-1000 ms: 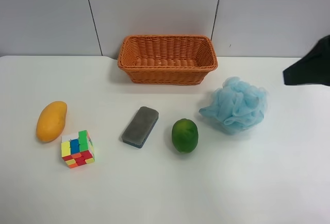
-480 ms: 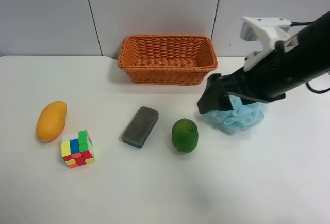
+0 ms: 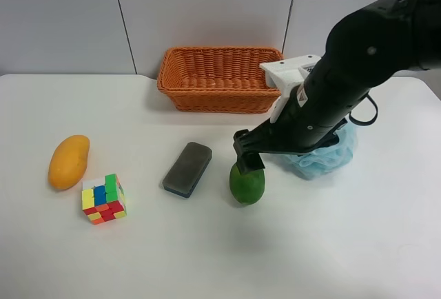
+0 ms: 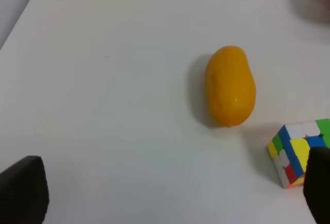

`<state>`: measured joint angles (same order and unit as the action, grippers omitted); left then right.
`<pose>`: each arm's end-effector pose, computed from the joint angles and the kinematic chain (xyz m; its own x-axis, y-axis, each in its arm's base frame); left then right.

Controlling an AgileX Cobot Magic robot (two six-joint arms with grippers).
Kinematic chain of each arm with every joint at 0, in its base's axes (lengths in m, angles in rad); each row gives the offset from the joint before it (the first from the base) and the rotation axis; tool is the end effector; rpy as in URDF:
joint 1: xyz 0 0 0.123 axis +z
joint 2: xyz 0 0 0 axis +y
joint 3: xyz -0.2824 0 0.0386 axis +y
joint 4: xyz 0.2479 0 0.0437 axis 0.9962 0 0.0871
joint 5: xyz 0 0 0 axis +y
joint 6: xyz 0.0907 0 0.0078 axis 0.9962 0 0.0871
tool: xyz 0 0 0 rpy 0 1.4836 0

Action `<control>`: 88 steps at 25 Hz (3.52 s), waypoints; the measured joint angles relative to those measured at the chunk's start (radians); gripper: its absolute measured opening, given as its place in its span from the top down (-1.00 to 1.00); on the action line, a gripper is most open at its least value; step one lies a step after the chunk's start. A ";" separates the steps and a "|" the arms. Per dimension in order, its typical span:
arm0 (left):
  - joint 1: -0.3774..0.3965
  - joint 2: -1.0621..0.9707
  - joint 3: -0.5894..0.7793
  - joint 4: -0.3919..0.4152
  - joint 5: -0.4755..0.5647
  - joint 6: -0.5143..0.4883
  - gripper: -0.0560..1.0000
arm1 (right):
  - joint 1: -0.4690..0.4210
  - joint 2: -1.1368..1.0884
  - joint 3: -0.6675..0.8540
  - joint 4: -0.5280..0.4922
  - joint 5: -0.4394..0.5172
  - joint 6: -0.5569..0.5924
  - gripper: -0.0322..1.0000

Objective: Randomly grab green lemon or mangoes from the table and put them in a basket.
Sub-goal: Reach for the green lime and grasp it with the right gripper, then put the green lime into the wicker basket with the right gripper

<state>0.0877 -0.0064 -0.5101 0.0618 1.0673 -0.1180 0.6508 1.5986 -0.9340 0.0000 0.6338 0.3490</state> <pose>-0.0078 0.0043 0.2795 -0.4311 -0.1262 -0.8935 -0.1743 0.9832 -0.0547 0.2390 0.1820 0.2005 -0.9070 -0.2608 -0.3307 -0.3146 0.9416 0.1203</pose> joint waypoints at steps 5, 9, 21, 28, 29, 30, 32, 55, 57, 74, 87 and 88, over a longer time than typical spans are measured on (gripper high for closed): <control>0.000 0.000 0.000 0.000 0.000 0.000 -0.99 | 0.000 0.100 0.000 -0.012 -0.079 0.007 -0.98; 0.000 0.000 0.000 0.000 0.000 0.000 -0.99 | 0.000 0.159 0.000 -0.012 -0.135 0.007 -0.98; 0.000 0.000 0.000 0.000 0.000 0.000 -0.99 | 0.009 0.259 -0.070 0.000 -0.126 0.005 -0.98; 0.000 0.000 0.000 0.000 0.000 0.000 -0.99 | 0.009 0.298 -0.081 0.006 -0.121 0.005 -0.98; 0.000 0.000 0.000 0.000 0.000 0.000 -0.99 | 0.009 0.300 -0.081 0.007 -0.120 0.005 -0.98; 0.000 0.000 0.000 0.000 0.001 0.000 -0.99 | 0.009 0.303 -0.081 0.008 -0.120 0.005 -0.98; 0.000 0.000 0.000 0.000 0.001 0.000 -0.99 | 0.009 0.310 -0.081 0.008 -0.120 0.005 -0.98; 0.000 0.000 0.000 0.000 0.001 0.000 -0.99 | 0.009 0.313 -0.081 0.029 -0.101 0.004 -0.37; 0.000 0.000 0.000 0.000 0.001 0.000 -0.99 | 0.009 0.313 -0.087 0.029 -0.093 0.004 -0.37; 0.000 0.000 0.000 0.000 0.001 0.000 -0.99 | 0.009 0.314 -0.685 -0.217 0.204 0.001 -0.37; 0.000 0.000 0.000 0.000 0.000 0.000 -0.99 | -0.143 0.370 -0.827 -0.372 0.005 0.130 -0.37; 0.000 0.000 0.000 0.000 0.000 0.000 -0.99 | -0.152 0.389 -0.827 -0.375 -0.005 0.130 -0.37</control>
<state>0.0877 -0.0064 -0.5101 0.0618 1.0671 -0.1180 0.4989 1.9875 -1.7611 -0.3748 0.6285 0.4791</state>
